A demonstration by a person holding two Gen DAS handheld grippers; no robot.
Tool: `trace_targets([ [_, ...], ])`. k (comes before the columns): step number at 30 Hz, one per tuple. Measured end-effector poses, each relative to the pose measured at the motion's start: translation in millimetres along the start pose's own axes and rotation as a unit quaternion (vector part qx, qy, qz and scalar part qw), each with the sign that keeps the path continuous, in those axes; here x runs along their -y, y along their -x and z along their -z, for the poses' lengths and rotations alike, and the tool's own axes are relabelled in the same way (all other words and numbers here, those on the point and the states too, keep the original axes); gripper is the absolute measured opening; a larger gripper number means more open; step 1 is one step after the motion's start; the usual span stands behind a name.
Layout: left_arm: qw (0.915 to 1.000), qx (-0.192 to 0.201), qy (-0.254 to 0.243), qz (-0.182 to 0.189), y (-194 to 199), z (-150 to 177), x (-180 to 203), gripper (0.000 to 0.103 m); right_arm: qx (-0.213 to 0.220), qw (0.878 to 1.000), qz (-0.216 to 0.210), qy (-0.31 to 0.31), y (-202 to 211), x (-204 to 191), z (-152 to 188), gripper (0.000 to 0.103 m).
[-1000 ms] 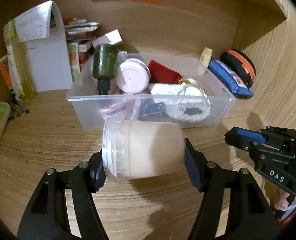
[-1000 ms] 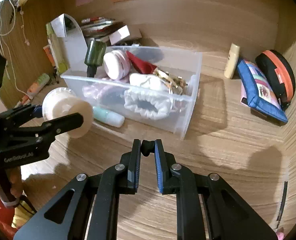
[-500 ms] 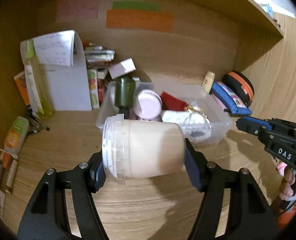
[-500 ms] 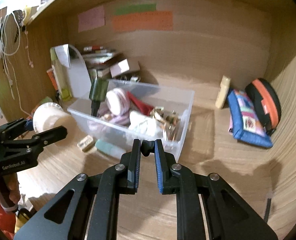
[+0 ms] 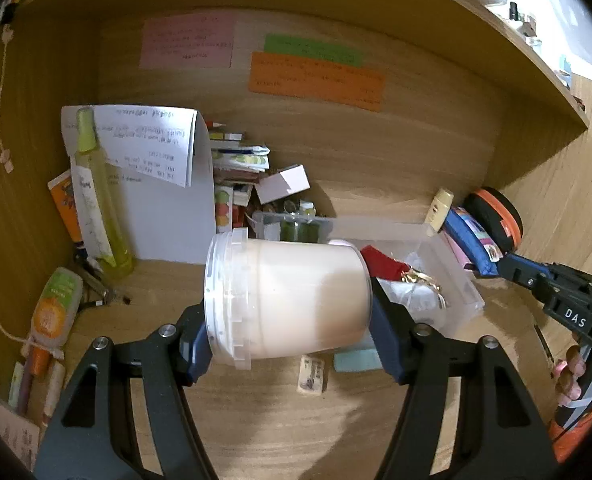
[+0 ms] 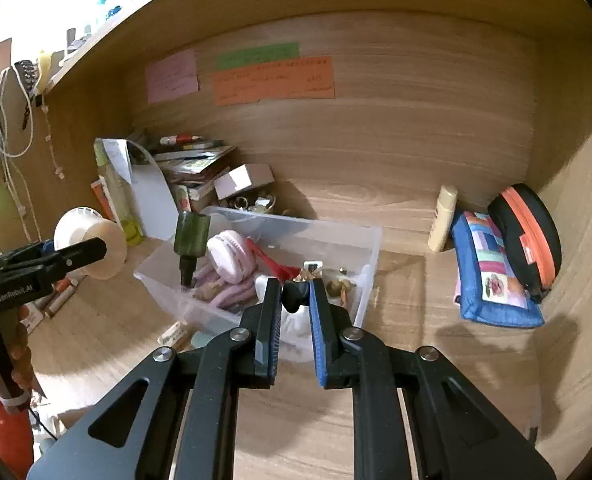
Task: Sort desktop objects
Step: 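Carry the black cap and beige jar over the clear box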
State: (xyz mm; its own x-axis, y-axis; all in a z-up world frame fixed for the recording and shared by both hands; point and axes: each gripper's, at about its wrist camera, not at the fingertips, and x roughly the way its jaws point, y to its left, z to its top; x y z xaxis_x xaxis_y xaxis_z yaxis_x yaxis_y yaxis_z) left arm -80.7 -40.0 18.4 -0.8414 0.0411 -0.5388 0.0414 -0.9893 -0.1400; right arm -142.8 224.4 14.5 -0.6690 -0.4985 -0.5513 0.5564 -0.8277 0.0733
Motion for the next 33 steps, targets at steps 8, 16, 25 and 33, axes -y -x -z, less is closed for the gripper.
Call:
trace_targets([
  [8,0.9991,-0.02,-0.009,0.035,-25,-11,15,0.066,-0.007,1.0,0.005,0.01,-23,2,-18,0.012],
  [16,0.9962,-0.06,-0.03,0.055,-62,-9,37,0.066,-0.026,1.0,-0.014,-0.005,-52,3,-22,0.012],
  [25,0.9944,-0.078,-0.035,0.062,-82,-4,40,0.066,-0.074,0.996,-0.044,0.01,-92,-21,-6,0.012],
  [33,0.9917,-0.103,-0.033,0.07,-102,0,40,0.066,-0.091,0.995,-0.033,0.021,-106,-23,1,0.012],
])
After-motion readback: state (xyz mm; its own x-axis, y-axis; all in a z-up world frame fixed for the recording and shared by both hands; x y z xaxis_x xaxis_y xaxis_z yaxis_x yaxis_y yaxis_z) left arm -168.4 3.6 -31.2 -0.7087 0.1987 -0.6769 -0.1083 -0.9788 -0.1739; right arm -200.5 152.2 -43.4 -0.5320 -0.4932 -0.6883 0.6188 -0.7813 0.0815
